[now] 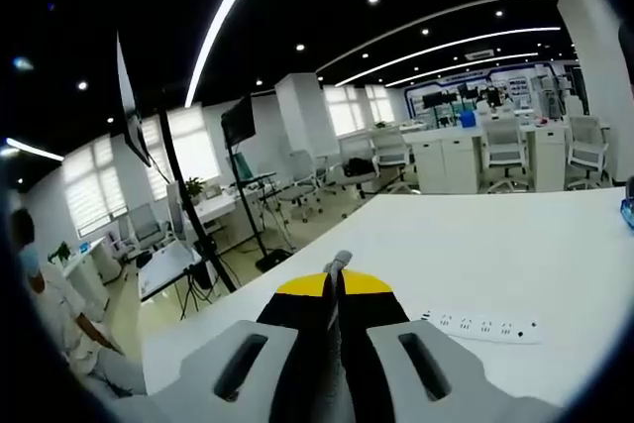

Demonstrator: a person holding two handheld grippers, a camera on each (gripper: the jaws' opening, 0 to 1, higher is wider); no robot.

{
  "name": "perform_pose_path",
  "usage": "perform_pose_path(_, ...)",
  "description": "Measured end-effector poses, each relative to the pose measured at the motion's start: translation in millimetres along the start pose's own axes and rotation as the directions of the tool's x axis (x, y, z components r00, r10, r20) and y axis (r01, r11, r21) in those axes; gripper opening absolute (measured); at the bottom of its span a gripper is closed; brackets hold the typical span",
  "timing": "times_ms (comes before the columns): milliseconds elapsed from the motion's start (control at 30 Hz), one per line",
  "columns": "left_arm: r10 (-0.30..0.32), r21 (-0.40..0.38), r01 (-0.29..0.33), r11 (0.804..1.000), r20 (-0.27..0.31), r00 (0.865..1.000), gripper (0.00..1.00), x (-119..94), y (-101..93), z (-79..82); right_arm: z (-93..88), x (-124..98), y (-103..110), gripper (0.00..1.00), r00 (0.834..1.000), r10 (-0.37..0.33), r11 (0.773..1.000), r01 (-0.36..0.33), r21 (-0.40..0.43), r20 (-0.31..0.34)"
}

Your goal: Fold the towel on the table until its edges align and the towel forms a compact rectangular stack.

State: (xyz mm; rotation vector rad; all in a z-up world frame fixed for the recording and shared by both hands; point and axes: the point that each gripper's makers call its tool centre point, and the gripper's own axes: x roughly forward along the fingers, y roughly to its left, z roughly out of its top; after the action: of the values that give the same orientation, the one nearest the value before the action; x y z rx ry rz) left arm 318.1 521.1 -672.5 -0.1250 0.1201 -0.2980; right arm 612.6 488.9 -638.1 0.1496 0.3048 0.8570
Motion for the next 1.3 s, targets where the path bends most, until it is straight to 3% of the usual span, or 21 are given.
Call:
perform_pose_path(167,0.047,-0.018,-0.047,0.999,0.001,0.999,0.03,-9.0,12.5,-3.2,-4.7,14.2,16.5,0.0,1.0,0.021,0.999,-0.021,-0.028,-0.017)
perform_pose_path(300,0.139,-0.05,-0.138,0.989,0.015,0.99,0.03,-20.8,31.3,-4.4,-9.3,28.5,25.5,0.0,0.999,0.037,0.999,-0.037,-0.019,-0.022)
perform_pose_path(467,0.204,-0.076,-0.205,0.976,-0.014,0.979,0.03,-29.6,50.1,-19.5,-26.3,54.1,35.4,0.0,0.997,0.059,0.998,-0.061,-0.022,-0.055)
perform_pose_path(567,0.269,-0.062,-0.271,0.961,-0.033,0.963,0.03,-34.5,65.7,-31.3,-37.7,65.7,40.7,0.0,0.995,0.064,0.998,-0.066,-0.025,-0.075)
perform_pose_path(767,0.317,-0.103,-0.322,0.941,-0.063,0.946,0.03,-38.9,92.4,-58.3,-63.8,79.3,59.0,0.0,0.99,0.078,0.996,-0.083,-0.038,-0.121)
perform_pose_path(1000,0.354,-0.137,-0.366,0.921,-0.101,0.93,0.03,-39.9,111.3,-79.8,-94.8,107.7,59.1,0.0,0.981,0.081,0.995,-0.089,-0.035,-0.174)
perform_pose_path(1100,0.394,-0.125,-0.412,0.902,-0.145,0.907,0.03,-42.4,120.2,-91.0,-103.9,110.2,62.0,0.0,0.978,0.084,0.995,-0.094,-0.044,-0.191)
perform_pose_path(1300,0.426,-0.154,-0.453,0.878,-0.179,0.887,0.03,-42.3,134.7,-114.7,-132.2,130.0,63.6,0.0,0.968,0.081,0.994,-0.095,-0.049,-0.238)
